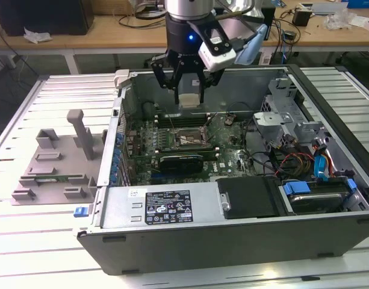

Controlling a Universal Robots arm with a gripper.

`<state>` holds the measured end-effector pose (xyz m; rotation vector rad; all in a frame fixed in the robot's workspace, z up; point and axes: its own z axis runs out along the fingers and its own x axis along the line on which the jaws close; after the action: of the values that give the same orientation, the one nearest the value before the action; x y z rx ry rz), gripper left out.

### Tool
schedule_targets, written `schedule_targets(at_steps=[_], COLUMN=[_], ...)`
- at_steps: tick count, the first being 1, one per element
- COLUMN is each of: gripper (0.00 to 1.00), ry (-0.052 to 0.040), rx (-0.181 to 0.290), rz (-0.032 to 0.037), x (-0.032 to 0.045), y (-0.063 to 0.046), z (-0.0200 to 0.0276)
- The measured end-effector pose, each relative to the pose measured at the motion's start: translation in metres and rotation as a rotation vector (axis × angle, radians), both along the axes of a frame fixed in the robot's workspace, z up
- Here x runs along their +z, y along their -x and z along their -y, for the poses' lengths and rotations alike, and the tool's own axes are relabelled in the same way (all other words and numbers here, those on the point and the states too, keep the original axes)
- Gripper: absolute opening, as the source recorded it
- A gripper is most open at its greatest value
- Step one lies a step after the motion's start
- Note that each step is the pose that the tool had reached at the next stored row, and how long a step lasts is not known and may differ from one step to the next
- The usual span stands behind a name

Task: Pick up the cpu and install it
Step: 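Pick up the cpu and move it towards the insertion slot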

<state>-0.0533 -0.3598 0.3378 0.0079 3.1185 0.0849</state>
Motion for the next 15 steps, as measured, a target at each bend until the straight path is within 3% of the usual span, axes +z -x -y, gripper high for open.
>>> schedule_targets(at_steps=[15], gripper=[0.54], ry=[0.0003], rx=[0.0], rz=[-0.0002], x=[-0.0365], y=[0.0], z=[-0.0146])
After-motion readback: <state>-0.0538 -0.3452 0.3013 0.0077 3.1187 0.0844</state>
